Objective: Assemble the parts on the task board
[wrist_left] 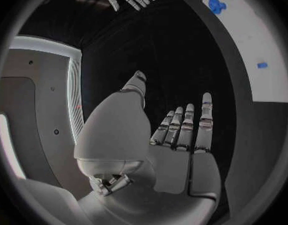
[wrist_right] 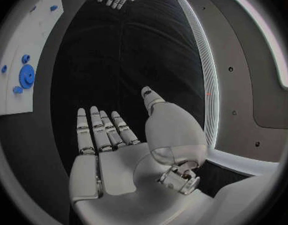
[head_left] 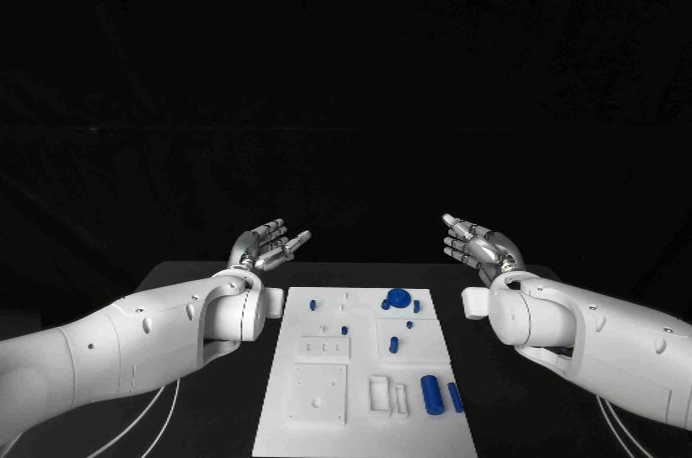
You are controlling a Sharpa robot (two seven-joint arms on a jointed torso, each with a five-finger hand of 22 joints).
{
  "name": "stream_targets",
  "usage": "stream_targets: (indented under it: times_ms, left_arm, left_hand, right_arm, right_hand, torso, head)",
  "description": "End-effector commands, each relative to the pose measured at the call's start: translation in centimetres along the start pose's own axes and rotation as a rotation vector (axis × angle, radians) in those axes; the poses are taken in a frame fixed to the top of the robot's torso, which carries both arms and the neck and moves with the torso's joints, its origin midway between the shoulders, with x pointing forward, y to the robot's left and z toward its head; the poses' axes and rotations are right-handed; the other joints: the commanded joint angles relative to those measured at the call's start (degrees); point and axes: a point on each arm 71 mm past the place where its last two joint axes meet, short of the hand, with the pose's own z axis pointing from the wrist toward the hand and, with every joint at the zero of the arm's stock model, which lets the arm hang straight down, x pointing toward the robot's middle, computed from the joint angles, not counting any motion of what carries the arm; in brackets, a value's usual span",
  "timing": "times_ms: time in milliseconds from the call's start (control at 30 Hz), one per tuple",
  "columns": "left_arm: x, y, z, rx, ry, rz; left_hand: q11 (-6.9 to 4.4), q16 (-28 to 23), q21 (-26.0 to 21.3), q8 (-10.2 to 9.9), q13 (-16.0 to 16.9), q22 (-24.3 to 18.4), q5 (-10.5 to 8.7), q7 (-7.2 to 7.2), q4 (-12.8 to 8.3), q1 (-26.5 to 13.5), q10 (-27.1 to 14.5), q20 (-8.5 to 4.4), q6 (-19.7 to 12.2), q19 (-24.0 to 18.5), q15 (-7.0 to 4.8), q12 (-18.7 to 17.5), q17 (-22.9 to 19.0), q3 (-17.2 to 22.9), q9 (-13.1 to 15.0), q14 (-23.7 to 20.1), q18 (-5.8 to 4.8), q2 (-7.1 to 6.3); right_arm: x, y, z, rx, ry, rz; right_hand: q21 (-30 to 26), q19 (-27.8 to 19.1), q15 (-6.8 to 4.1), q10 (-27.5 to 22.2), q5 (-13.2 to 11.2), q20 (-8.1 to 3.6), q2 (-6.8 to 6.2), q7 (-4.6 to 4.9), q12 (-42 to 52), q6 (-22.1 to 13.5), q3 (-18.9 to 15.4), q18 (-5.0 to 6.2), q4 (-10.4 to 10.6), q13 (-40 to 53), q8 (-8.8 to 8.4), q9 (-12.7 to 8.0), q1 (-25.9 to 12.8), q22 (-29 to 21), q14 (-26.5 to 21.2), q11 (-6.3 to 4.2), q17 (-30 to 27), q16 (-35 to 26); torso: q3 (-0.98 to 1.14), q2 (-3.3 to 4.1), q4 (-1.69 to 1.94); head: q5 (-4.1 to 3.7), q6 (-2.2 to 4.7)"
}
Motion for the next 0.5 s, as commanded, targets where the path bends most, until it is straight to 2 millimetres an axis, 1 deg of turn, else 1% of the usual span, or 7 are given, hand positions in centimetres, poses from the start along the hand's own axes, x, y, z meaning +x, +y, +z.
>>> stream_targets:
  times_ms: [33,200,333,400,433,467,500]
  left_arm:
    - [-0.3,-0.4,1.6,-0.07,0.061,-0.025]
    - [-1.3,-1.4,3.1,-0.077,0.051,0.001]
    - [-1.8,-1.8,3.8,-0.079,0.045,0.013]
    - [-1.8,-1.9,3.8,-0.079,0.045,0.013]
    - [-1.7,-1.9,3.7,-0.076,0.076,0.003]
    - [-1.8,-1.9,3.7,-0.074,0.078,0.002]
    - [-1.8,-1.9,3.6,-0.07,0.081,0.002]
  left_hand:
    - [0.23,0.4,0.4,0.43,0.14,0.18,0.54,0.19,0.85,3.21,1.54,0.58,1.29,1.77,0.32,0.45,0.14,0.02,0.12,1.49,1.03,-0.46]
    - [0.29,0.42,0.41,0.43,0.14,0.19,0.46,0.27,0.84,3.21,1.62,0.58,1.4,1.78,0.3,0.46,0.15,0.04,0.13,1.58,1.04,-0.38]
    - [0.54,0.45,0.45,0.46,0.18,0.2,0.46,0.78,0.7,3.29,2.41,0.57,1.97,1.94,0.4,0.5,0.18,0.24,0.16,2.41,1.09,0.01]
    - [1.12,0.52,0.63,0.54,0.27,0.29,0.41,1.6,-0.04,3.19,4.59,0.54,3.81,2.81,0.6,0.58,0.27,0.65,0.24,4.69,1.39,1.04]
    - [1.42,0.57,0.7,0.58,0.34,0.32,0.41,1.97,-0.97,2.91,6.27,0.52,5.05,3.34,0.72,0.65,0.33,0.82,0.29,6.42,1.55,1.8]
    - [2.01,0.72,0.96,0.83,0.51,0.43,0.54,2.61,-2.38,2.76,9.45,0.42,8.18,4.14,1.05,0.7,0.46,1.0,0.43,9.64,1.76,2.9]
    - [2.36,0.81,1.04,0.69,0.56,0.43,0.73,3.06,-4.68,1.92,11.51,0.26,10.66,4.86,1.3,0.93,0.56,0.84,0.49,11.9,1.85,3.95]
  right_arm:
    - [0.2,-0.1,1.0,0.098,0.189,0.001]
    - [-0.9,0.3,2.1,0.134,0.225,-0.009]
    - [-1.5,0.6,2.6,0.154,0.244,-0.015]
    - [-1.6,0.6,2.7,0.156,0.247,-0.016]
    - [-2.2,1.0,3.0,0.074,0.204,-0.196]
    - [-2.2,1.0,3.1,0.061,0.204,-0.224]
    - [-2.1,1.1,3.2,0.044,0.204,-0.261]
  right_hand:
    - [0.44,1.4,0.46,1.56,0.66,0.31,0.11,1.4,0.45,1.51,0.59,0.6,-0.26,0.17,0.39,0.15,2.87,0.17,1.68,0.37,0.14,0.31]
    - [0.49,2.14,0.74,2.33,0.59,-0.26,0.13,1.61,0.49,2.08,0.43,-0.1,-1.41,0.2,0.42,0.18,4.14,0.21,2.62,0.63,0.18,0.35]
    - [0.66,5.17,1.26,6.19,0.7,-1.47,-0.17,1.94,0.67,4.56,-0.3,-1.35,-4.41,0.38,0.52,0.29,7.78,0.38,6.34,1.03,0.34,0.5]
    - [0.93,8.39,1.39,10.34,1.31,-2.03,-0.68,2.11,0.82,7.77,-0.09,-1.41,-6.7,0.57,0.75,0.44,10.38,0.59,10.39,1.12,0.47,0.66]
    - [1.01,11.24,1.07,13.31,1.85,-2.42,-0.66,1.84,0.94,10.57,0.01,-1.37,-7.96,0.71,0.72,0.5,11.18,0.71,13.8,0.76,0.59,0.69]
    - [1.24,13.3,0.72,15.35,1.85,-2.67,-0.79,1.58,1.04,12.38,0.17,-1.3,-8.72,0.75,0.94,0.64,11.72,0.86,16.54,0.44,0.74,0.96]
    - [1.3,15.54,0.29,18.01,1.97,-3.03,-0.86,1.29,1.08,14.39,0.3,-1.39,-9.55,0.89,0.89,0.68,11.94,0.95,19.61,0.11,0.83,0.92]
  torso:
    - [-0.01,0.0,-0.02]
    - [-0.01,0.0,-0.02]
    - [-0.01,0.0,-0.02]
    - [-0.01,0.0,-0.02]
    - [-0.17,-0.03,0.0]
    - [-0.15,-0.02,0.0]
    - [-0.14,-0.02,0.0]
  head:
    - [0.01,0.0]
    - [0.01,0.0]
    - [0.01,0.0]
    - [0.01,0.0]
    - [0.51,-0.48]
    - [0.51,-0.48]
    - [0.47,-0.54]
